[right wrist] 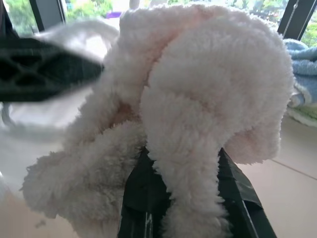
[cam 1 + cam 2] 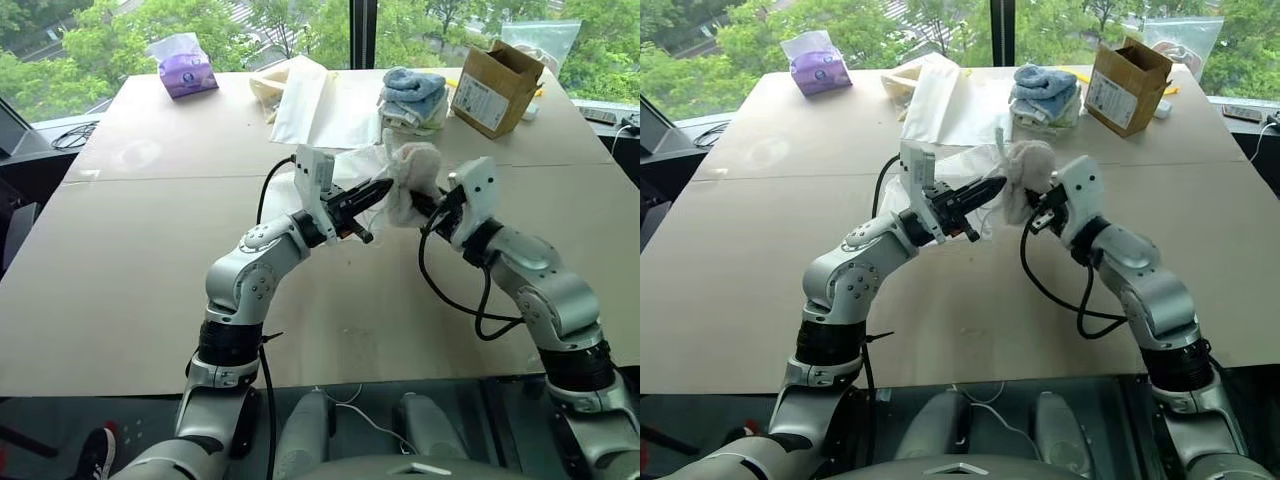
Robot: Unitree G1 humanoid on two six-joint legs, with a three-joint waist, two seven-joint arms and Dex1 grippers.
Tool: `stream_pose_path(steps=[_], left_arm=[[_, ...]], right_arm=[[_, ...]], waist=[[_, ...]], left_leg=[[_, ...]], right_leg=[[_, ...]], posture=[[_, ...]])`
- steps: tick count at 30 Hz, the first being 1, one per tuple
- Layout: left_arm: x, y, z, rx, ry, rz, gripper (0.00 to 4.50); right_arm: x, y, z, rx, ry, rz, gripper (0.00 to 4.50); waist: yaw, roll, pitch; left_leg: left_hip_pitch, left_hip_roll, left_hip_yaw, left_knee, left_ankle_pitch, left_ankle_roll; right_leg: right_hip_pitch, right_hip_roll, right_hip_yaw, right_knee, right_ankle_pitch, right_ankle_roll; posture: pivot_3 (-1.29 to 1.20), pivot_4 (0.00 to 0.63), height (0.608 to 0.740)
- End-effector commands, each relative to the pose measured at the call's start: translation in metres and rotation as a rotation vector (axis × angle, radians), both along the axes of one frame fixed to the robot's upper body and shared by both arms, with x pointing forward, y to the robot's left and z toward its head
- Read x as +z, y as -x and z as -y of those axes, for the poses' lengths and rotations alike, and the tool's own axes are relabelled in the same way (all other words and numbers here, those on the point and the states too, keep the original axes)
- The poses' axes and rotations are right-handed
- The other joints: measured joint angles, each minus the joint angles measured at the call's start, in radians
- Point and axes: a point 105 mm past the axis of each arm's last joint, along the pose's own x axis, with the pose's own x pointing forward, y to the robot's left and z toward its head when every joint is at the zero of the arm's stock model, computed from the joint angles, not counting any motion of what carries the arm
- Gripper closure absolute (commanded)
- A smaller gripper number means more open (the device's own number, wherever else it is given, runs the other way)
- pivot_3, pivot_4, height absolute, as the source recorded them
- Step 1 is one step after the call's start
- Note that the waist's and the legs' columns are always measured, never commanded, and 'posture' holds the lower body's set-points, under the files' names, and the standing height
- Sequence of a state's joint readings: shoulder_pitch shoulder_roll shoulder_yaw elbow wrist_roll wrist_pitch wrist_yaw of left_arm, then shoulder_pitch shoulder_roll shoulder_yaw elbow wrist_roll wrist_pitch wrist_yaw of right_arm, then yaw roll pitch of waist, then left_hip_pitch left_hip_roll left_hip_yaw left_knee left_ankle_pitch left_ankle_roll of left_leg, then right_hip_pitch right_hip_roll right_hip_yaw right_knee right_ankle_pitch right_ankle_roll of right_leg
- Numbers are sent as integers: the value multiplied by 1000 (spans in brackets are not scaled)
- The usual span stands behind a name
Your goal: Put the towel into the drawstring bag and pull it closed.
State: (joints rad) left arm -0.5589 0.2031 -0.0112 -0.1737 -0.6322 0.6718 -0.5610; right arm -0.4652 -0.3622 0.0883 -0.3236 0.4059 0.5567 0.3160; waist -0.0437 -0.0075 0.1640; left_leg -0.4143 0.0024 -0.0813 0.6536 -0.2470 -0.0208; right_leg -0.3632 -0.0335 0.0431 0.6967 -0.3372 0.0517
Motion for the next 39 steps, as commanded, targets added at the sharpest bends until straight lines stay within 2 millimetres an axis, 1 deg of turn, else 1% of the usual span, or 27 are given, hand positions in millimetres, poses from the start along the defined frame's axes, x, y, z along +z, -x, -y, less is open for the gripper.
stream_pose_path(steps=[1,3,5,8,10,13,16,18,19,22,24,28,30,33,36,39], left_arm=[[12,15,9,-94,16,47,4500],[11,20,12,-130,9,47,4500],[10,23,14,-159,7,44,4500],[10,28,16,-198,-3,42,4500],[9,33,17,-232,-14,43,4500],[7,39,18,-273,-21,35,4500],[7,47,19,-330,-17,18,4500],[7,50,20,-352,-15,12,4500],[7,53,20,-370,-14,7,4500],[6,59,22,-422,-18,-5,4500],[5,63,22,-448,-25,-10,4500],[5,69,26,-489,-22,-17,4500],[5,71,27,-501,-19,-17,4500],[6,75,29,-519,-14,-21,4500],[9,79,30,-528,-15,-22,4500],[10,80,30,-528,-16,-23,4500]], right_arm=[[23,-1,-2,42,-81,63,4477],[18,0,-9,117,-130,20,4477],[15,-3,-11,150,-166,1,4477],[18,1,-19,300,-370,-111,4477],[19,4,-18,392,-474,-184,4477],[18,2,-13,439,-510,-237,4477],[19,28,-9,711,-533,-360,4477],[19,35,-4,776,-532,-392,4477],[16,38,-4,802,-486,-410,4477],[7,39,-4,807,-373,-433,4477],[6,36,-11,806,-330,-424,4477],[-7,28,-30,758,-216,-399,4477],[-12,24,-37,729,-190,-380,4477],[-16,12,-43,643,-192,-344,4477],[-10,3,-46,574,-256,-299,4477],[-3,-11,-42,455,-341,-261,4477]], waist=[[3,0,0],[4,0,0],[4,0,0],[3,0,0],[2,0,0],[2,0,0],[3,0,0],[5,0,0],[4,0,0],[-1,0,0],[-5,0,0],[-3,0,0],[1,0,0],[2,0,0],[4,0,0],[0,0,0]], left_leg=[[0,0,0,0,0,0],[0,0,-1,0,0,0],[0,0,-1,0,0,0],[0,0,-1,0,0,0],[0,0,-1,0,0,0],[0,0,-1,0,0,0],[0,0,-1,0,0,0],[-1,0,-2,0,0,0],[-1,0,-1,0,0,0],[0,-1,-1,0,0,1],[1,0,1,0,-2,3],[1,1,0,0,-1,2],[0,0,0,1,0,0],[0,0,0,1,0,0],[-1,0,-2,1,0,0],[0,0,-2,1,0,0]], right_leg=[[0,0,-1,0,0,0],[0,0,-1,0,0,0],[0,0,-1,0,0,0],[0,0,-1,0,0,0],[0,0,-1,0,0,0],[0,0,-1,0,0,0],[0,0,-1,0,0,0],[0,0,-2,-1,0,0],[0,0,-2,-1,0,0],[1,0,-1,-1,0,0],[1,1,0,0,0,0],[0,1,0,0,0,0],[0,0,0,0,0,0],[0,0,0,0,0,0],[0,0,-2,0,0,0],[0,0,-2,0,0,0]], posture=[[0,150,740],[0,150,740],[0,150,740],[0,150,740],[0,150,740],[0,150,740],[0,150,740],[0,150,740],[0,150,740],[0,150,740],[0,150,740],[0,150,740],[0,150,740],[0,150,740],[0,150,740],[0,150,740]])
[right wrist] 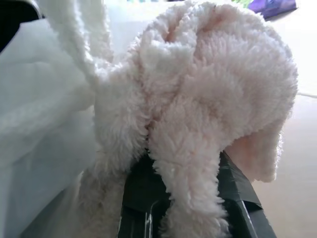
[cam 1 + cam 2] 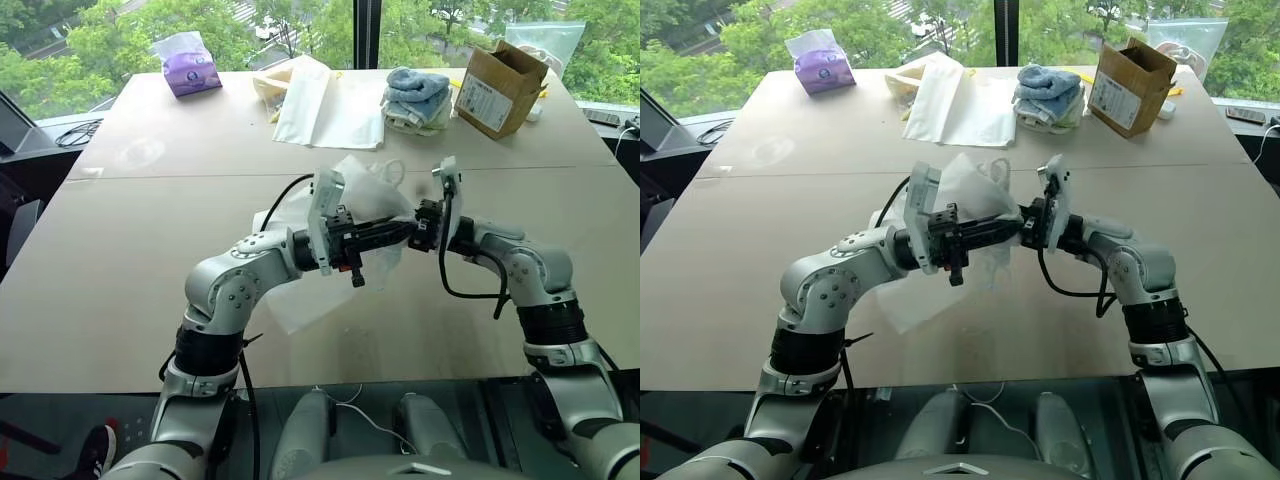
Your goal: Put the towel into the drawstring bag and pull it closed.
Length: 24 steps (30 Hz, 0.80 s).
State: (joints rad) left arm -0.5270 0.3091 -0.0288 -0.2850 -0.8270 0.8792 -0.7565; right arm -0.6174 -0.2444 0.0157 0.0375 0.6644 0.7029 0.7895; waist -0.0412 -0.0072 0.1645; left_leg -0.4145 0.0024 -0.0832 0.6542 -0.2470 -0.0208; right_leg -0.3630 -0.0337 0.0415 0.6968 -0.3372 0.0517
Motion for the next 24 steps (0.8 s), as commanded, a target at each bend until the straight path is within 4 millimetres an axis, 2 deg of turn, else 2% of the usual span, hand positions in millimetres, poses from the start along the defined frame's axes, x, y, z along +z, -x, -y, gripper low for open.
stream_pose_path(steps=[1,6,12,16,18,21,24], left_arm=[[14,31,21,-171,29,52,4500],[13,29,20,-142,12,78,4500],[10,-7,14,73,-55,230,4500],[0,-56,0,324,-278,489,4500],[-7,-68,0,334,-387,652,4500],[-7,-83,7,327,-450,836,4500],[-4,-84,19,205,-496,1057,4500]], right_arm=[[18,-21,5,-192,-80,24,4477],[29,-46,32,-477,-199,-23,4477],[25,-51,82,-770,-227,-38,4477],[19,-35,116,-859,-233,-41,4477],[16,-30,130,-907,-234,-48,4477],[8,-24,153,-984,-225,-56,4477],[0,-15,174,-1053,-186,-49,4477]], waist=[[-3,0,0],[8,0,0],[1,0,0],[2,0,0],[-1,0,0],[2,1,0],[6,0,0]], left_leg=[[0,0,0,0,0,0],[-1,-1,-1,0,0,0],[0,0,0,-1,0,-1],[0,-1,2,-1,0,-1],[0,-3,3,-1,0,-1],[0,-3,5,-2,0,-1],[-1,-3,6,-2,0,0]], right_leg=[[0,0,0,0,0,0],[0,-1,-1,0,0,0],[-1,0,0,1,0,0],[-1,0,1,0,0,0],[-1,0,2,0,0,0],[-3,0,3,1,0,0],[-3,0,2,0,0,0]], posture=[[0,150,740],[0,150,740],[0,150,740],[0,150,740],[0,150,740],[0,150,740],[0,150,740]])
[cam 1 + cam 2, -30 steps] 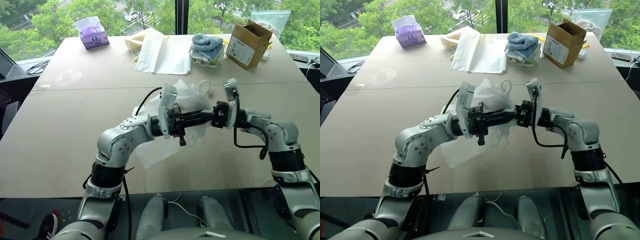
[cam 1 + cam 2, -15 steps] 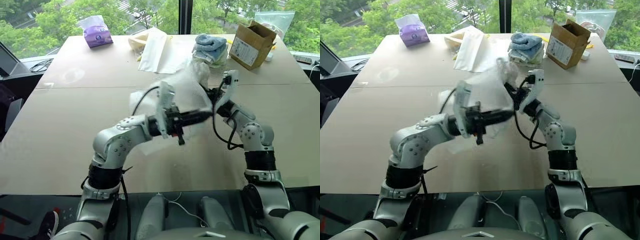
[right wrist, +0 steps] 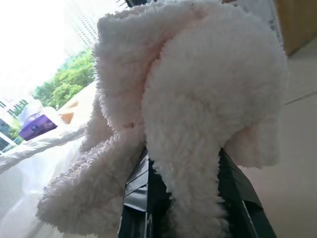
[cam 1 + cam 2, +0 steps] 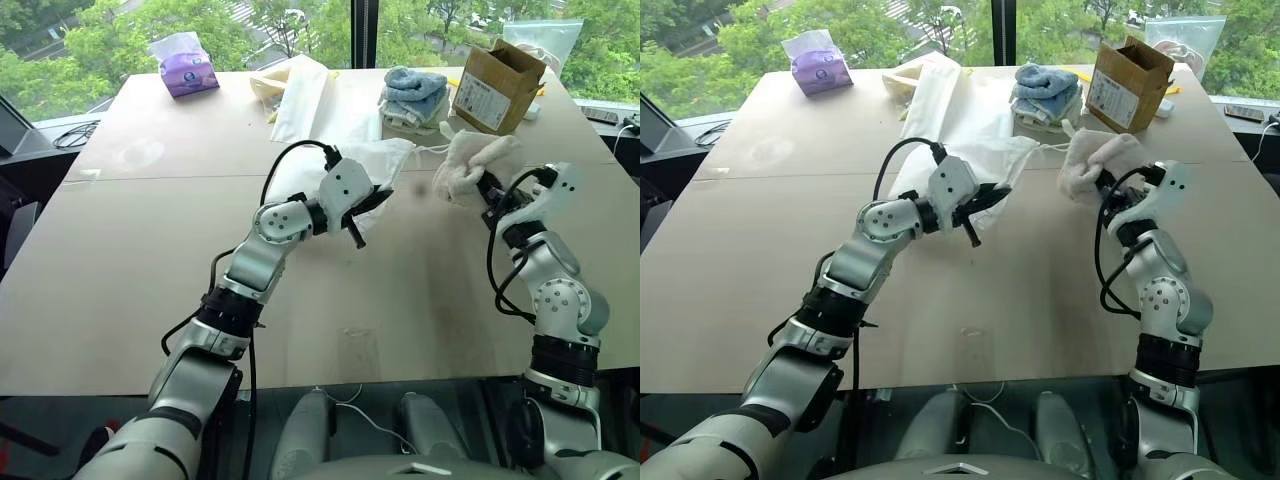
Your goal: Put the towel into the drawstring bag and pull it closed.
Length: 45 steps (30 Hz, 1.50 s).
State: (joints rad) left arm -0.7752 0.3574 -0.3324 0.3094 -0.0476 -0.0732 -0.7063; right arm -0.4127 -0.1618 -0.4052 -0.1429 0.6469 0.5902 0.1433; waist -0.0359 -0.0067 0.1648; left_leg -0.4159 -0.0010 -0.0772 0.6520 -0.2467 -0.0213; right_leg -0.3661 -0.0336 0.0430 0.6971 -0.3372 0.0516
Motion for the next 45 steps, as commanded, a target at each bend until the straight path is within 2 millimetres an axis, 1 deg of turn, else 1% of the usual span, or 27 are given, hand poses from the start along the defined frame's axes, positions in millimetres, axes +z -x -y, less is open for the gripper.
stream_pose_path(steps=[1,2,3,5,8,9,10,11,12,14,15,16,18,19,22,24,28,29,31,34,35,36,37,38,40,42,45], left_arm=[[13,10,17,-200,-176,296,4500],[6,18,19,-291,-272,392,4500],[0,25,17,-365,-332,449,4500],[-9,33,12,-463,-408,550,4500],[-13,33,2,-489,-516,731,4500],[-14,30,-1,-474,-548,779,4500],[-11,23,-5,-405,-524,786,4500],[-4,10,-8,-283,-452,748,4500],[5,-5,-13,-120,-317,669,4500],[9,-29,-25,136,-107,483,4500],[10,-36,-29,238,-50,445,4500],[11,-36,-28,274,-29,448,4500],[16,-30,-23,308,-49,529,4500],[19,-28,-22,331,-25,539,4500],[20,-33,-30,454,64,446,4500],[17,-34,-31,463,74,390,4500],[16,-33,-30,464,153,237,4500],[17,-32,-29,453,171,206,4500],[19,-27,-23,397,230,112,4500],[21,-18,-18,332,252,59,4500],[21,-16,-16,311,257,43,4500],[21,-14,-15,298,260,30,4500],[22,-12,-14,281,281,5,4500],[23,-10,-14,269,295,-18,4500],[24,-7,-13,246,298,-34,4500],[22,-4,-13,233,289,-55,4500],[16,-1,-10,203,274,-86,4500]], right_arm=[[9,14,22,-68,42,46,4477],[7,18,24,-71,42,43,4477],[5,22,23,-60,57,39,4477],[-2,31,18,-23,89,22,4477],[-16,47,1,71,109,-17,4477],[-21,52,-3,92,107,-30,4477],[-26,57,-5,100,96,-43,4477],[-30,59,-5,98,85,-54,4477],[-34,62,-4,92,77,-63,4477],[-35,65,-5,90,68,-67,4477],[-34,67,-8,101,61,-61,4477],[-33,68,-12,120,56,-55,4477],[-32,70,-18,147,51,-52,4477],[-32,71,-21,164,47,-54,4477],[-29,83,-40,298,38,-44,4477],[-26,95,-51,400,16,-30,4477],[-4,142,-84,779,-64,57,4477],[-1,145,-87,806,-65,64,4477],[-2,128,-87,745,-36,64,4477],[-3,90,-90,635,33,80,4477],[-4,75,-88,578,41,74,4477],[-5,66,-87,540,43,69,4477],[-6,52,-82,479,41,71,4477],[-7,43,-78,437,29,74,4477],[-9,30,-72,376,2,85,4477],[-12,25,-71,366,-11,90,4477],[-31,16,-78,363,67,31,4477]], waist=[[0,0,0],[0,0,0],[-2,0,0],[-6,0,0],[-9,0,0],[-10,0,0],[-9,0,0],[-7,0,0],[-6,0,0],[-3,0,0],[-3,0,0],[-4,0,0],[-7,0,0],[-8,0,0],[-5,0,0],[-5,0,0],[-6,0,0],[-6,0,0],[-9,-2,1],[-9,-2,0],[-8,-2,0],[-8,-2,0],[-6,-2,0],[-5,-2,0],[-2,-2,0],[-2,-2,0],[-5,-2,0]], left_leg=[[-1,-1,1,0,0,0],[-1,-1,1,-1,0,0],[-1,-1,2,-1,0,0],[0,-2,3,-3,0,0],[0,-1,2,-5,0,0],[-1,-1,2,-5,0,1],[-1,-1,1,-5,-2,3],[-1,-1,1,-4,-2,4],[-1,-2,0,-4,-2,4],[-2,-3,-1,-1,-2,5],[-2,-3,-3,1,-2,5],[-2,-3,-3,1,-2,5],[-2,-3,-4,2,-2,5],[-2,-3,-5,1,-2,5],[-2,-3,-5,1,-1,4],[-2,-3,-4,1,-2,4],[0,-3,-3,2,-2,4],[-1,-3,-3,2,-2,5],[0,-3,-4,3,-2,5],[2,-3,-3,5,-2,4],[2,-3,-3,5,-2,4],[2,-3,-3,5,-1,4],[2,-3,-4,6,-1,4],[1,-3,-4,6,1,0],[0,-3,-5,6,1,0],[0,-3,-5,5,1,0],[0,-3,-5,5,1,0]], right_leg=[[0,0,0,0,0,0],[0,-1,0,0,0,0],[-1,-1,1,0,0,0],[-2,-1,2,-1,0,0],[-4,-1,4,0,0,0],[-4,-1,4,0,0,0],[-4,0,4,0,0,0],[-4,0,4,1,0,0],[-4,-1,4,1,0,0],[-4,-2,4,3,0,1],[-4,-3,3,3,0,1],[-3,-3,2,3,0,1],[-4,-2,2,5,0,1],[-5,-1,2,7,0,1],[-6,-1,2,11,0,0],[-6,-1,2,11,0,1],[-5,-1,3,11,0,1],[-5,-1,3,11,0,1],[-4,-1,3,11,0,1],[-3,-1,3,12,0,1],[-3,-1,3,13,0,1],[-3,-1,3,13,0,1],[-3,-1,3,13,0,1],[-3,-1,3,14,0,1],[-4,-1,2,13,0,0],[-4,-1,2,12,0,0],[-4,-2,2,11,0,0]], posture=[[0,150,740],[0,150,740],[0,150,740],[0,150,740],[0,150,740],[0,150,740],[0,150,740],[0,150,740],[0,150,740],[0,150,740],[0,150,740],[0,150,740],[0,150,740],[0,150,740],[0,150,740],[0,150,740],[0,150,740],[0,150,740],[0,150,740],[0,150,740],[0,150,740],[0,150,740],[0,150,740],[0,150,740],[0,150,740],[0,150,740],[0,150,740]])
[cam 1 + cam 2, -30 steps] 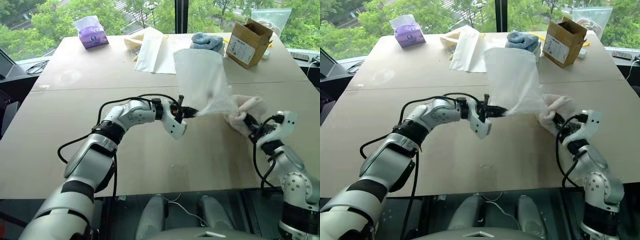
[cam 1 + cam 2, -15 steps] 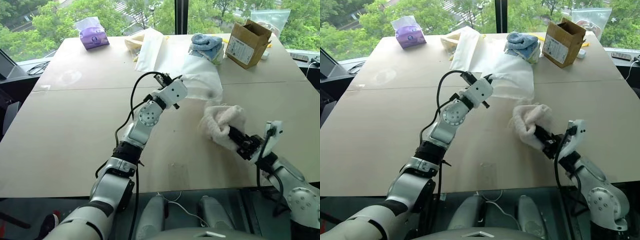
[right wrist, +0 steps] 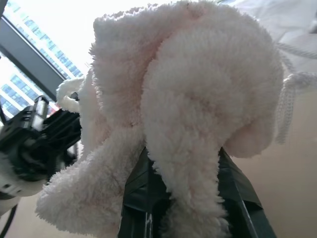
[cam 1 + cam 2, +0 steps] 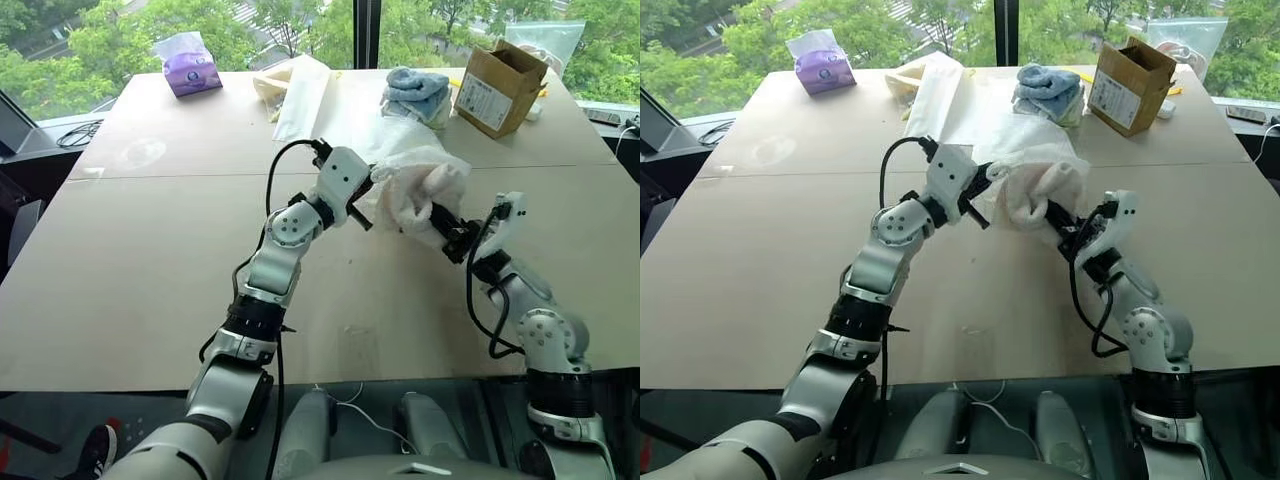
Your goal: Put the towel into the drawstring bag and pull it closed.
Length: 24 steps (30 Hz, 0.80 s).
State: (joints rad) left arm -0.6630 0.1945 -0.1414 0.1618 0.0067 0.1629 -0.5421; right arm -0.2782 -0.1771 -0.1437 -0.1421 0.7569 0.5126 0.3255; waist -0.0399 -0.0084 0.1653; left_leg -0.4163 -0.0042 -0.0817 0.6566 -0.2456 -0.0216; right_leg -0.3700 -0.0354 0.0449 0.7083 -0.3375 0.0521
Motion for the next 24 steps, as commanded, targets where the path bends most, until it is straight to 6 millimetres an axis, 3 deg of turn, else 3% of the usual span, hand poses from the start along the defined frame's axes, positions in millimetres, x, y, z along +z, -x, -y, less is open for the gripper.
stream_pose_path(steps=[1,3,7,15,20,24], left_arm=[[11,11,9,-64,20,28,4500],[10,15,16,-94,26,21,4500],[9,20,21,-121,33,8,4500],[1,29,25,-159,21,-14,4500],[1,31,25,-157,24,-16,4500],[0,44,29,-244,24,-20,4500]], right_arm=[[-8,-7,-9,11,132,31,4477],[-15,-10,-16,43,201,34,4477],[-10,-13,-23,93,201,55,4477],[-21,-3,-39,313,383,43,4477],[-25,2,-40,400,430,7,4477],[-17,-5,-31,383,397,-13,4477]], waist=[[-1,0,0],[-2,0,0],[-6,0,0],[-2,0,0],[-2,0,0],[-3,0,0]], left_leg=[[0,0,0,0,0,0],[1,0,1,0,0,0],[1,0,1,1,0,0],[1,0,1,1,0,0],[1,0,0,2,0,0],[1,0,1,2,0,0]], right_leg=[[0,0,0,0,0,0],[0,0,0,1,0,0],[0,1,1,2,0,0],[0,0,1,2,0,0],[0,1,1,2,0,0],[0,1,1,2,0,0]], posture=[[0,150,740],[0,150,740],[0,150,740],[0,150,740],[0,150,740],[0,150,740]])
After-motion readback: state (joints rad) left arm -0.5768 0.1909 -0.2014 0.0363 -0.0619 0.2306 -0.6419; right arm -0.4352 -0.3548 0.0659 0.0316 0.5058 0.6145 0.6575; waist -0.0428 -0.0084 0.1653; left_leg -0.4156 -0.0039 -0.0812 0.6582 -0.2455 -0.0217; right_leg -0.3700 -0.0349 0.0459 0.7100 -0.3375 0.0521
